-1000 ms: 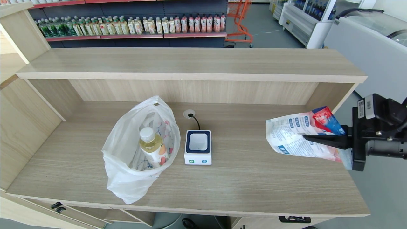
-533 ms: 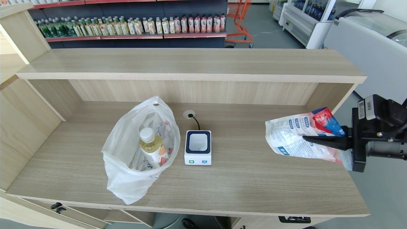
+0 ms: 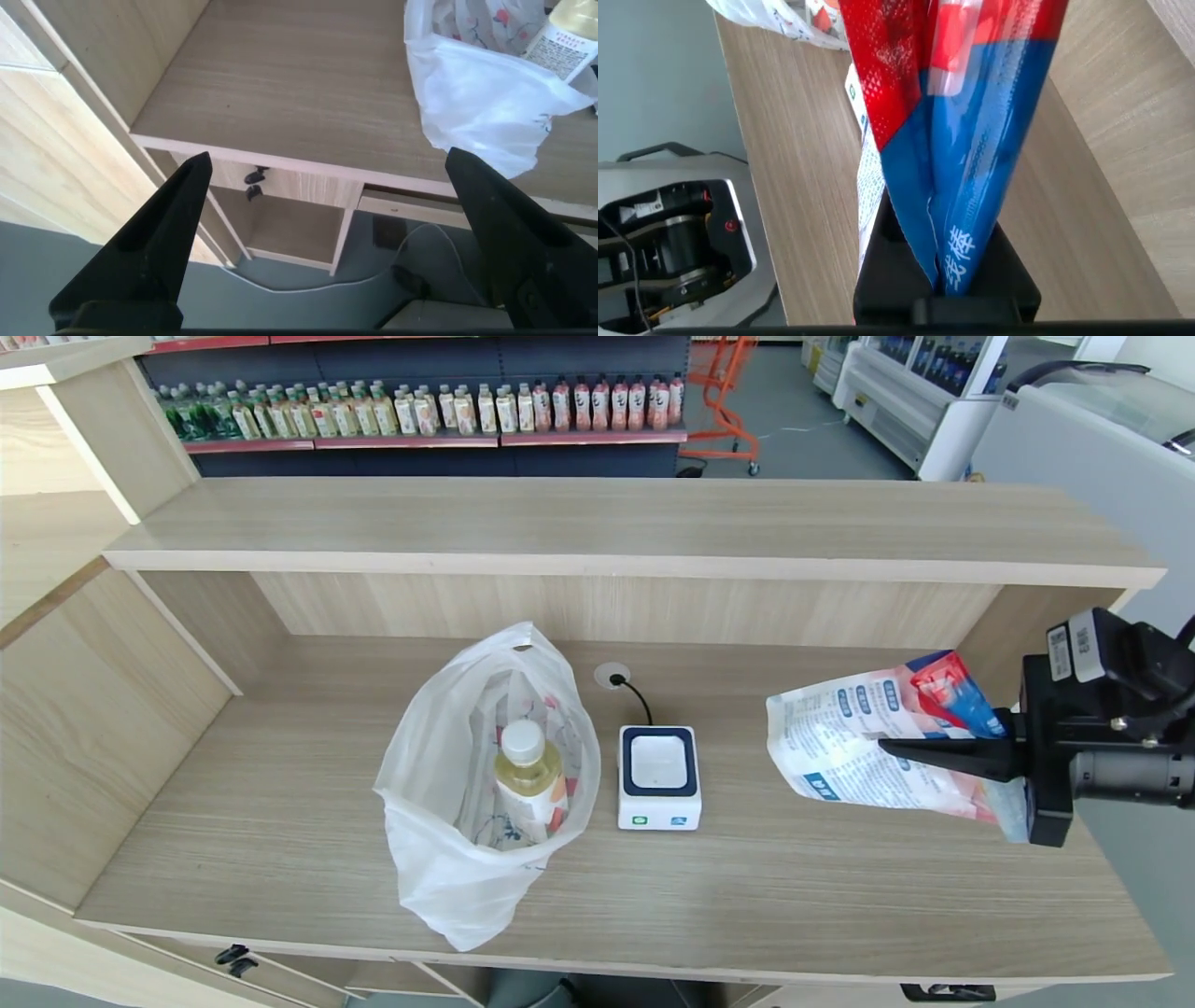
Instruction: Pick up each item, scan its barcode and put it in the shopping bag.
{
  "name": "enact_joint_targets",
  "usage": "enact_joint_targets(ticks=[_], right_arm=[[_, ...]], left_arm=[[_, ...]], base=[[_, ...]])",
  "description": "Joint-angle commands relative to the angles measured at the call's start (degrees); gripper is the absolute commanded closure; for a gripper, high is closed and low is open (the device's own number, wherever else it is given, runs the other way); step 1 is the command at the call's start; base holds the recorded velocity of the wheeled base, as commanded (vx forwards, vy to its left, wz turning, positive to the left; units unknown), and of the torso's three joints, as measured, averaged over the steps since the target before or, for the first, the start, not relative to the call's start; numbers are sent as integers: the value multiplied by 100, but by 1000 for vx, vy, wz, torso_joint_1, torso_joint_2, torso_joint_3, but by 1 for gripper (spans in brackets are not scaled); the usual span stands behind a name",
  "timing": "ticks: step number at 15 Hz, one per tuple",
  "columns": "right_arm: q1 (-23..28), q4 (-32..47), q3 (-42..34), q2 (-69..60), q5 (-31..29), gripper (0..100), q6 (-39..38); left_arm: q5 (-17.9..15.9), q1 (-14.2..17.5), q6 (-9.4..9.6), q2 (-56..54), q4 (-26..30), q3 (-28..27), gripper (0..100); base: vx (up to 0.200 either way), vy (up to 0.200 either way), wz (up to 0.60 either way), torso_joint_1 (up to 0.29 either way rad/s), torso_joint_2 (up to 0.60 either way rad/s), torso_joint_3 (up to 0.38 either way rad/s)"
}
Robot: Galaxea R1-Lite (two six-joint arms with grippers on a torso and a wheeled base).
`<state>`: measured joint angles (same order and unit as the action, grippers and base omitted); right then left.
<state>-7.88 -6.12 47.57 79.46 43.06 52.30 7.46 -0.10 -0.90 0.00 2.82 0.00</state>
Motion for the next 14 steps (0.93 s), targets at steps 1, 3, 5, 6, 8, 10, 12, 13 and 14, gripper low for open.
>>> enact_joint_targets(ticks=[1,3,5,6,8,10,12,13,14], right_arm=[[-12,-12,-2,105,1,100,9],[5,-65,16,307,-8,100,26],[40,-452,16,667,-34,100,35],[40,-592,7,799,-52,100,35],[32,-689,77,1054,-78,100,44],[-4,-724,95,1239,-192,100,61],[-4,-724,218,1511,-184,100,351],[5,-724,350,1705,-175,100,545],[32,-724,543,1959,-148,100,712]], left_arm=[[1,1,11,9,0,0,0],[1,1,20,0,0,0,0],[1,1,37,0,0,0,0],[1,1,37,0,0,0,0],[1,1,29,0,0,0,0],[1,1,29,0,0,0,0],[1,1,29,9,0,0,0],[1,1,29,0,0,0,0],[1,1,29,0,0,0,0]], base=[[0,200,0,-7,-2,7],[0,200,0,-2,0,0],[0,0,0,0,0,0],[0,0,0,0,0,0],[0,0,0,0,0,0],[0,0,0,0,0,0],[0,0,0,0,0,0],[0,0,0,0,0,0],[0,0,0,0,0,0]])
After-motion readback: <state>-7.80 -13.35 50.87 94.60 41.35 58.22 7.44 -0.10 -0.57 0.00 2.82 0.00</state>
